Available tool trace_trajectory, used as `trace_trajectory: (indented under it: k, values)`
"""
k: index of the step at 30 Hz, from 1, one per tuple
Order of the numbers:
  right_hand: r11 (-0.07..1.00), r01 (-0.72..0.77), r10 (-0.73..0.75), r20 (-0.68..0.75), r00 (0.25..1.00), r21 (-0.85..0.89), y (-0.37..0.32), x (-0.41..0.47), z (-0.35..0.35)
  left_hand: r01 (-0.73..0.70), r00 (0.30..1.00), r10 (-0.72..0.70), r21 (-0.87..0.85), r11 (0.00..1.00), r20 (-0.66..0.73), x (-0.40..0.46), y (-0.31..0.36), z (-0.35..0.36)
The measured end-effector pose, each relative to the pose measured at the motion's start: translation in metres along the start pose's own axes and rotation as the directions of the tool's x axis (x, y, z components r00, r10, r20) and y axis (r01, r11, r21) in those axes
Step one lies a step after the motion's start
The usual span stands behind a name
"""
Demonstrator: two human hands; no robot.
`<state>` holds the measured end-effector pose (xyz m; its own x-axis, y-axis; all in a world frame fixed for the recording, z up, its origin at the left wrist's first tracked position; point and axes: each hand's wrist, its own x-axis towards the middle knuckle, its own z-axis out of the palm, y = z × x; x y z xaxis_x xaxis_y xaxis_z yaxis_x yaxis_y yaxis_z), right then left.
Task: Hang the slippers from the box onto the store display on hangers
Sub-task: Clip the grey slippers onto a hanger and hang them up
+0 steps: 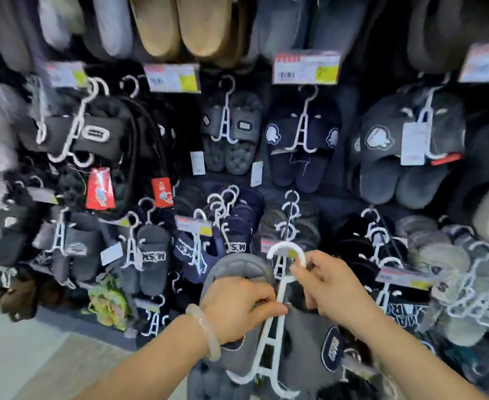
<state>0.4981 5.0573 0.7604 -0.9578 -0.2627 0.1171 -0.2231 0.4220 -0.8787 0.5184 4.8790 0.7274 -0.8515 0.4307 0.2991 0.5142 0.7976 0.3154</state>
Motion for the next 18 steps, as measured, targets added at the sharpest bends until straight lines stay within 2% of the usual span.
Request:
trace_trajectory:
  k: [6, 9, 11, 15, 18]
  values:
    - [0.988, 0.1, -0.103, -0.019, 0.995, -0.115, -0.038, 0.027, -0.003, 0.015, 0.993, -0.02, -0.046, 0.999, -0.116, 0.017, -0.016, -0.043]
    - [0.999, 0.035, -0.036, 0.027, 0.999, 0.014, -0.071, 0.053, -0.001, 0.039, 0.989, -0.056, -0.119, 0.992, -0.14, 0.032, -0.034, -0.067]
    - [0.999, 0.03, -0.031, 0.035, 0.999, 0.041, -0.094, 0.079, 0.002, 0.061, 0.982, -0.093, -0.19, 0.98, -0.162, 0.045, -0.051, -0.086]
    - [0.995, 0.084, -0.082, -0.045, 0.996, 0.05, -0.14, 0.142, 0.017, 0.069, 0.973, -0.14, -0.351, 0.934, -0.181, 0.08, -0.095, -0.135]
    - [0.996, 0.071, -0.064, -0.115, 0.991, 0.06, -0.171, 0.19, 0.026, 0.048, 0.977, -0.121, -0.37, 0.928, -0.176, 0.115, -0.13, -0.171]
